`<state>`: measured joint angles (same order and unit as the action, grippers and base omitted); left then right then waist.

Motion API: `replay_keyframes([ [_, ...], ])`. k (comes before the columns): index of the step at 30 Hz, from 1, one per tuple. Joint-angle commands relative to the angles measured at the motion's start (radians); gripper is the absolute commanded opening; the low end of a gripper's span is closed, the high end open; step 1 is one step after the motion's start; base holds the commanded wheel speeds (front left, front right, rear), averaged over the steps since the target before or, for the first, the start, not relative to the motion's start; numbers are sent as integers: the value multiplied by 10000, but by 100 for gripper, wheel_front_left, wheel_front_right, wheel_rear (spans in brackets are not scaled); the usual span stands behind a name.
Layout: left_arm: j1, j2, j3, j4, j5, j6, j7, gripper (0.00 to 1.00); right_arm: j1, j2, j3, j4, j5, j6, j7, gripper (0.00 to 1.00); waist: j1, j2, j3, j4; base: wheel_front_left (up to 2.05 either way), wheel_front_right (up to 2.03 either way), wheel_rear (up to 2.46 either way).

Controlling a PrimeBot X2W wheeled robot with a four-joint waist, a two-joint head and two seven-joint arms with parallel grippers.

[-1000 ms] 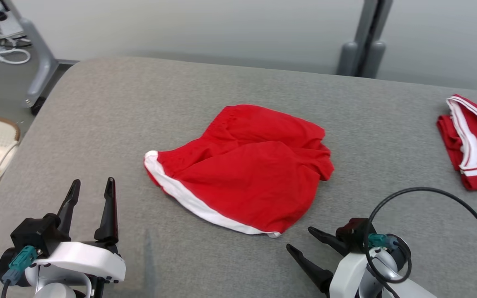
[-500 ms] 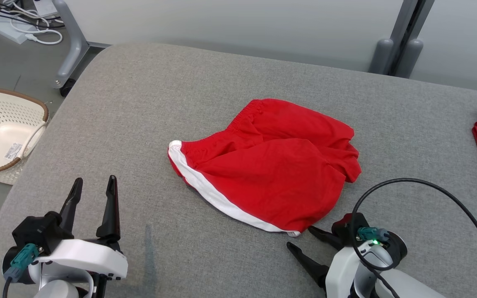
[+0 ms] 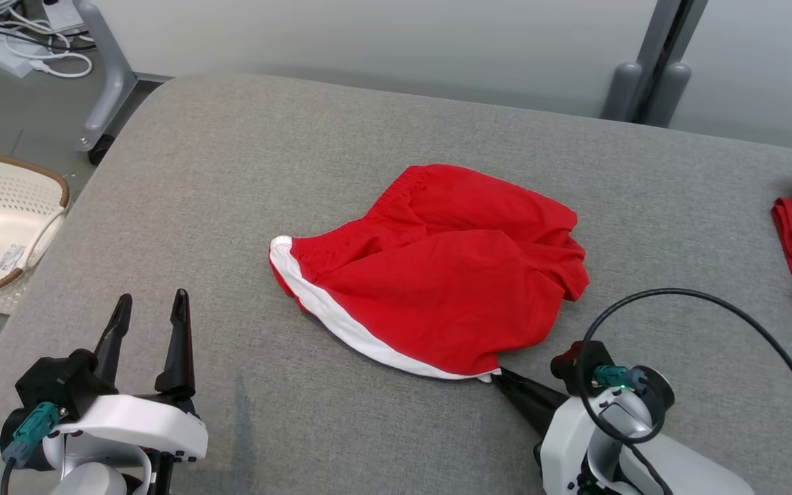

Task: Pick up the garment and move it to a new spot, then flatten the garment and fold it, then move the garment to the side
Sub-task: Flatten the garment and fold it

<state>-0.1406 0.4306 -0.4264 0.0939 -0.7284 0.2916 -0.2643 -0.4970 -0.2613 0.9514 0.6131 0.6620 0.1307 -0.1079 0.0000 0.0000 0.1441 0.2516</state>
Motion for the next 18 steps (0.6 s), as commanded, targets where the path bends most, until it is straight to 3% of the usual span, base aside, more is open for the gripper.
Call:
replay_keyframes([
  [1,-59,48,55,12,105,-18,-13,100,-104,-119,35,27,22,4,-115,0,0,0,-27,-63,0,0,0],
  [5,41,97,74,4,105,4,-13,100,-332,-420,22,-107,-50,4,-294,0,0,0,-118,-359,0,0,0],
  [18,168,202,-172,-93,76,49,332,100,-373,-3496,-612,-2388,-1046,4,695,0,0,0,-294,-1755,0,0,0],
])
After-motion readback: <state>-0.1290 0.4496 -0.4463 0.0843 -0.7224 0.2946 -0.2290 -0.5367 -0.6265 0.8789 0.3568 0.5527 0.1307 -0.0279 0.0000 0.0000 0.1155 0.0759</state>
